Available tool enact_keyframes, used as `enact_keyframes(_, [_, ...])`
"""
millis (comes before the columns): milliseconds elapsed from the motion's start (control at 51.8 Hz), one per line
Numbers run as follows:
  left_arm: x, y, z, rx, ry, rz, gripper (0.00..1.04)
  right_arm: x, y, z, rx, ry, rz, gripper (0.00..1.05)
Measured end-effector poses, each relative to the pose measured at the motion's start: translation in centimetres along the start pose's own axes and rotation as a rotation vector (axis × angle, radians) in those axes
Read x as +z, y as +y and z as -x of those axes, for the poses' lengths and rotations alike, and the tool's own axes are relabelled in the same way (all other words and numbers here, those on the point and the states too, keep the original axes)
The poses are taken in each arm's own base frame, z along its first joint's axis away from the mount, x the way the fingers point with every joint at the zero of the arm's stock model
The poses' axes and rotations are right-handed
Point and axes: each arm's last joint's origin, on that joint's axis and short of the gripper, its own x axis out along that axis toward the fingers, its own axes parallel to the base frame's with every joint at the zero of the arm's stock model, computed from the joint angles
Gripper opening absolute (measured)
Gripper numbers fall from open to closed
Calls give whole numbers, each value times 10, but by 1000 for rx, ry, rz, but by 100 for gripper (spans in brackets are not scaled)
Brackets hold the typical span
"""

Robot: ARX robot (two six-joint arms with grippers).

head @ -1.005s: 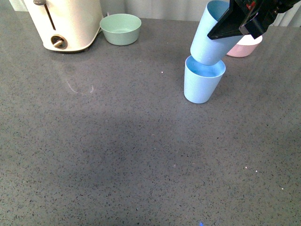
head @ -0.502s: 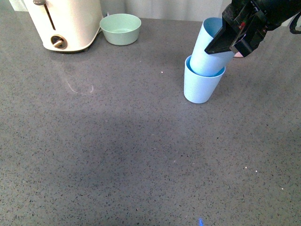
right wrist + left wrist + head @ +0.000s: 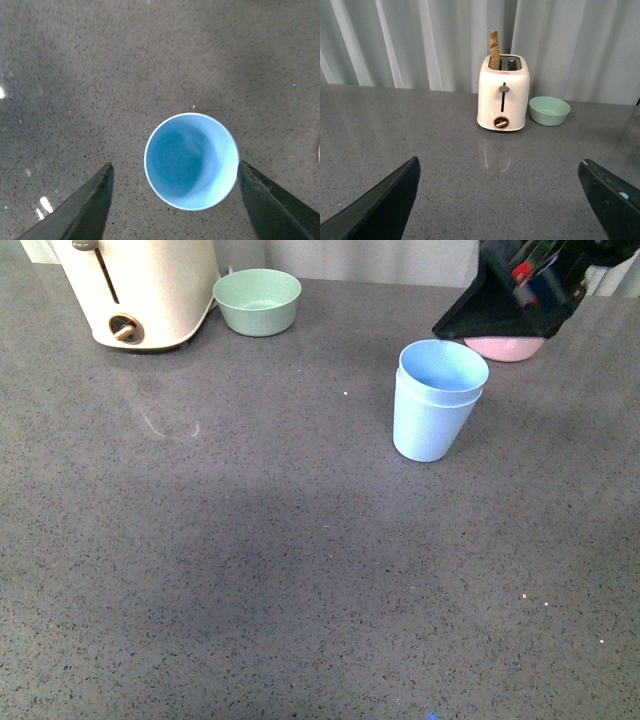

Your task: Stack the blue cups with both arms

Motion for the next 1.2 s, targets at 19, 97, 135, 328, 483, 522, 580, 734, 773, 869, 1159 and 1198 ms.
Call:
enact_keyframes(19, [0, 0, 0, 0, 0, 0, 96, 0, -1, 5, -9, -18, -8, 79])
enact_keyframes(97, [0, 0, 0, 0, 0, 0, 96, -1, -8, 36, -84, -122, -52, 94])
enact_keyframes(135, [0, 0, 0, 0, 0, 0, 96, -4, -11, 56, -138, -187, -77, 97])
enact_keyframes(328, [0, 0, 0, 0, 0, 0, 96, -37, 3, 122, -349, -337, -178, 96])
enact_keyframes(483, [0, 0, 0, 0, 0, 0, 96, -40, 8, 125, -385, -350, -211, 94])
enact_keyframes(522, [0, 0, 0, 0, 0, 0, 96, -42, 9, 121, -505, -374, -255, 89])
enact_keyframes(580, [0, 0, 0, 0, 0, 0, 96, -52, 15, 118, -681, -438, -340, 81])
enact_keyframes(734, [0, 0, 0, 0, 0, 0, 96, -85, 41, 123, -847, -614, -478, 55])
enact_keyframes(773, [0, 0, 0, 0, 0, 0, 96, -94, 48, 126, -856, -633, -498, 45])
enact_keyframes(869, [0, 0, 0, 0, 0, 0, 96, -110, 61, 125, -859, -634, -523, 30])
enact_keyframes(1159, [0, 0, 0, 0, 0, 0, 96, -140, 97, 124, -847, -629, -537, 2])
enact_keyframes(1198, [0, 0, 0, 0, 0, 0, 96, -143, 100, 124, -847, -629, -537, 2])
